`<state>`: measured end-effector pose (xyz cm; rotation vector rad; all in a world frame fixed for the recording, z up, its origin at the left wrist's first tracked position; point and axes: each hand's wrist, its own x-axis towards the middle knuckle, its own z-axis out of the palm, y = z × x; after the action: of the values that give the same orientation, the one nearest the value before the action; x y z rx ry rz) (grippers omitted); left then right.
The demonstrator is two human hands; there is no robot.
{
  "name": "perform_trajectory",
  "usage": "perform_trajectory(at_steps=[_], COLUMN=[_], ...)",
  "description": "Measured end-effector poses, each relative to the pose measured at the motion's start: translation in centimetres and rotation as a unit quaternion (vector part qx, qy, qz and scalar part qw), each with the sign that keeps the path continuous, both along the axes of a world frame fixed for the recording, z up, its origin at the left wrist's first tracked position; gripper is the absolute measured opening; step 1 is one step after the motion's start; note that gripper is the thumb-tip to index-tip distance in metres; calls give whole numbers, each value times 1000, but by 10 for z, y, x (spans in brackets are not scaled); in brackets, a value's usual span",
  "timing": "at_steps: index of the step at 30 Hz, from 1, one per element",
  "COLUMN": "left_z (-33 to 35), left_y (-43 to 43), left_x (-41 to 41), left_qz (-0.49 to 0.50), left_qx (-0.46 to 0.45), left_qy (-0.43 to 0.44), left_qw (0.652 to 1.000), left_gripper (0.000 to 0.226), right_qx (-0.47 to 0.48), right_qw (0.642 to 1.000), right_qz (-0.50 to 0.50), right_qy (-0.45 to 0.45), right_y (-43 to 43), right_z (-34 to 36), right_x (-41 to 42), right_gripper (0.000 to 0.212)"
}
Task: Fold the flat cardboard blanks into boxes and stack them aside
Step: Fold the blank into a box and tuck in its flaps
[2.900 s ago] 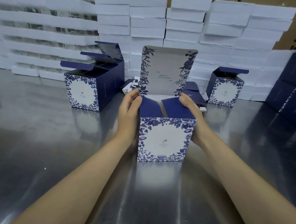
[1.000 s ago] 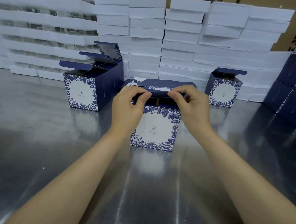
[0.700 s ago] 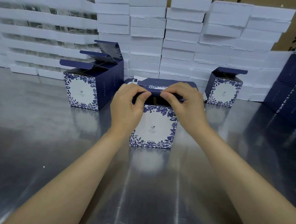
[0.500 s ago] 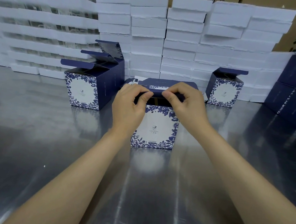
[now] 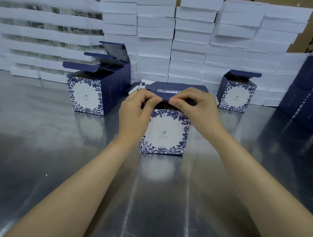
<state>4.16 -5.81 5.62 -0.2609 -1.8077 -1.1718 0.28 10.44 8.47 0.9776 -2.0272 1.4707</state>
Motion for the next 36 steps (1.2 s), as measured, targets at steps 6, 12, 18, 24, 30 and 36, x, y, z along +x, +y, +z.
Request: perform_trajectory(at_steps=[6,12,18,24,30,36], left_z=[3,2,-4,-15,-21,-15], left_y=[-2,-2,-2,0,1,-12], left_x=[1,0,-1,-7,-14,-24], left_qz=[-47,-131,-148,-111,-150,-67], left_qx=[47,115,93,63,123,328], left_qy=[-36,-36,-72,-86,-112,-65], left_qw=[997,984,982,988,975,940], left_gripper=[24,20,21,18,13,13], right_qx=[-90,-153,-155,-18,167,230], right_qw=[996,985,981,992,976,973], right_qz=[-2,-33,-70,-102,-128,11], right_qy=[-23,-77,-97,-79,49,9], right_y=[14,12,18,24,24,16], right_z=[-4,5,-1,-4,-8,22], right_x=[-7,-13,-20,-26,-14,7], right_gripper=[19,16,10,18,18,16])
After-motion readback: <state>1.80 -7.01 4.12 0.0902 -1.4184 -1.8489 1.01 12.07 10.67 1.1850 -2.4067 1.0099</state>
